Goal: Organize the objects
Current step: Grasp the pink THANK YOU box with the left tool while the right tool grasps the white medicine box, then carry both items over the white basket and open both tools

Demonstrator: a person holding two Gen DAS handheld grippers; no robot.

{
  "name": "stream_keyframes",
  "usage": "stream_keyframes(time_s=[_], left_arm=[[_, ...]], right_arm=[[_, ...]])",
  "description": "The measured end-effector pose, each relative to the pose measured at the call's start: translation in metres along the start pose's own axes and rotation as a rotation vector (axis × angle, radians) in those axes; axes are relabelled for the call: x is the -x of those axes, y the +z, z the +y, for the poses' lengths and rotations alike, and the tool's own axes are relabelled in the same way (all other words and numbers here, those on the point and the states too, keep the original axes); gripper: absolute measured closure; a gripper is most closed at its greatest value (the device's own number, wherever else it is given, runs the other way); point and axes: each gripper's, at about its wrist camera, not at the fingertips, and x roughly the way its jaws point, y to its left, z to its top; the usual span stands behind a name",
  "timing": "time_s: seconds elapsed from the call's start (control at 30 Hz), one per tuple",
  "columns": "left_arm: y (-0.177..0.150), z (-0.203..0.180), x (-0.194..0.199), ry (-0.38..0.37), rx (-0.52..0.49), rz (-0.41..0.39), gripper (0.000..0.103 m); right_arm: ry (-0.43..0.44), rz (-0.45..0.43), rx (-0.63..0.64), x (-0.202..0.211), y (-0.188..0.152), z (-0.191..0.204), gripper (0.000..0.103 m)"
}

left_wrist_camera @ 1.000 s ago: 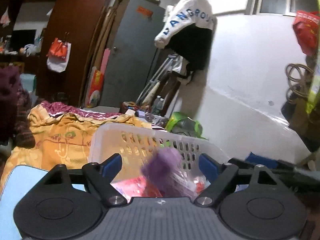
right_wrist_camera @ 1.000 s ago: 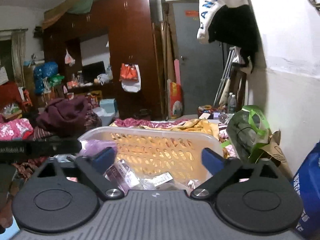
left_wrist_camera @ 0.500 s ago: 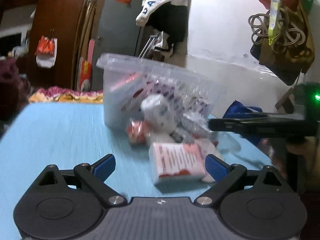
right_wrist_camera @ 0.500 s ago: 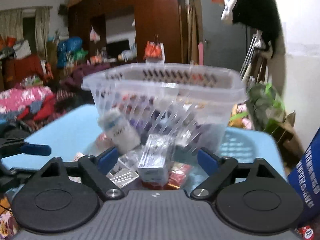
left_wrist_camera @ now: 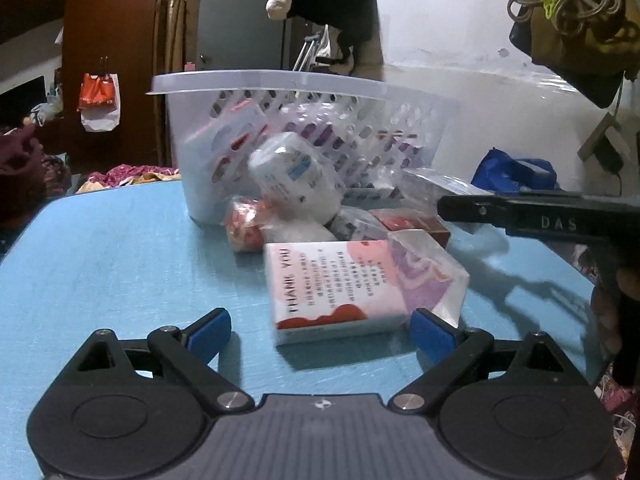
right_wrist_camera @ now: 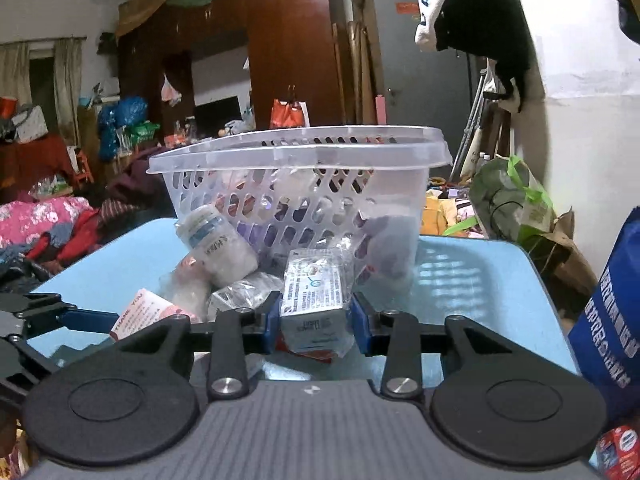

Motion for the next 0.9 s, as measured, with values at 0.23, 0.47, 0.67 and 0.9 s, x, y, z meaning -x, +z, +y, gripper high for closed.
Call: stream_keyframes(time_s=[0.23,0.47,0.67,0.9], left_arm=[[-0.008,-0.009,0.005,0.014,-0.034,-0.050,0.026],[-0.017,0.008,0.018,-0.016,0.031,-0.162,0.027],[-0.024,0.013,0.028,-0.051,0.025,-0.243,0.027],[-0.028,0.017,0.031,-0.078,0.012,-0.293,0.027]], right_arm=[[0.021,-0.042,-0.025,0.005,-0.007,-0.001,0.063],[0.002,-0.094,-0.004,0.012,-0.013,0.004,0.063],[0.026,-0.144,-0.027,0.017,-0.016,0.001,0.063],[0.020,-0.196,-0.022,0.023,-0.019,0.003,0.063]])
